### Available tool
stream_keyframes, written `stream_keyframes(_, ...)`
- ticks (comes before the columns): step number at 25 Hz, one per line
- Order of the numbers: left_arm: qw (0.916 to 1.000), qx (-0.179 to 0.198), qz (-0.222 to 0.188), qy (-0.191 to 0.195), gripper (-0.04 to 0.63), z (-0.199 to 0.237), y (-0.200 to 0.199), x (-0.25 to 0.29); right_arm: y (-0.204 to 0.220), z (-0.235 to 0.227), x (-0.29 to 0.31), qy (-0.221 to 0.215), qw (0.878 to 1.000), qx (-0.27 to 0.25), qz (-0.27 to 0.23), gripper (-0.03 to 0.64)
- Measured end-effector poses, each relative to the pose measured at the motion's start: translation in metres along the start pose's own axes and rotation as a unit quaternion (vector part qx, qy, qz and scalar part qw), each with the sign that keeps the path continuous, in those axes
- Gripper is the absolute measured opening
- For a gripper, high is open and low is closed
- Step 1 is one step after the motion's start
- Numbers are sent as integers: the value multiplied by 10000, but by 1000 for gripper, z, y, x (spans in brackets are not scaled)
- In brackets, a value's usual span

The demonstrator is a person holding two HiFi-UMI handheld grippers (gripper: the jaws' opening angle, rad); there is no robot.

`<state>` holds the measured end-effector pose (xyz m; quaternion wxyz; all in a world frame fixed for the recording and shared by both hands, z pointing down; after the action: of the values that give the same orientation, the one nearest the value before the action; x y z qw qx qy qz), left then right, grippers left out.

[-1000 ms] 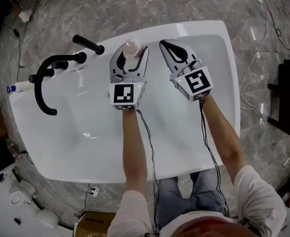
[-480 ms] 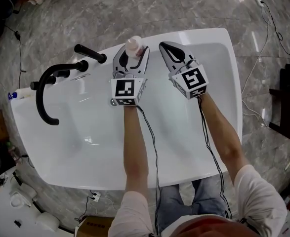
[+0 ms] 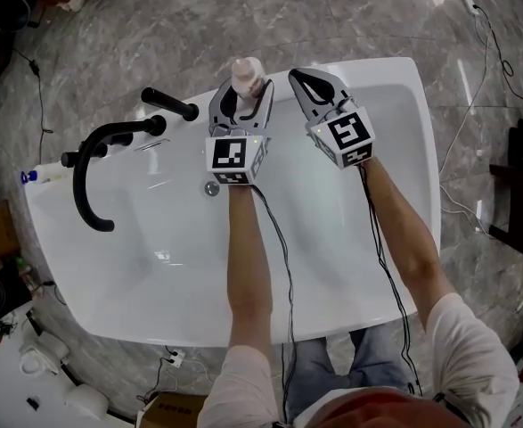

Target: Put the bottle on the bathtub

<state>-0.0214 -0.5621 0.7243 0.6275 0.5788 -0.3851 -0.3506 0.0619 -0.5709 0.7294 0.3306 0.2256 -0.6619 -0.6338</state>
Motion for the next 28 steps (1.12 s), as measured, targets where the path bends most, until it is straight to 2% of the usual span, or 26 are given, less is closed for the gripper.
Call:
stream_keyframes(8, 9999, 52, -138, 21, 224, 5, -1, 6, -7, 2, 3, -33, 9999, -123, 37, -8)
stream_keyframes(15, 10000, 88, 7, -32, 230, 5, -1, 5, -4, -2, 0, 35, 9999, -114, 64, -6)
stream_keyframes(21, 9999, 143, 45, -44, 296, 1, -4, 5, -8, -2, -3, 29, 9999, -119, 58, -6)
stream_keyframes(28, 9999, 74, 54, -144, 313, 3, -9, -10, -15, 2, -12, 50, 9999, -134, 44, -6)
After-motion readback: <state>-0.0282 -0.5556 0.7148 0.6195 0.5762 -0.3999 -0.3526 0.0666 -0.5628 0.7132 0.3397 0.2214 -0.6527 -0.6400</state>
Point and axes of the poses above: the fingertips, and each gripper's own axes: x forward along the fingers, z to its left, y out of its underside, the point moved 2 cm from there along -x, backward along the fingers, and after that the axes turned 5 degrees about -z, right-handed, at the moved point
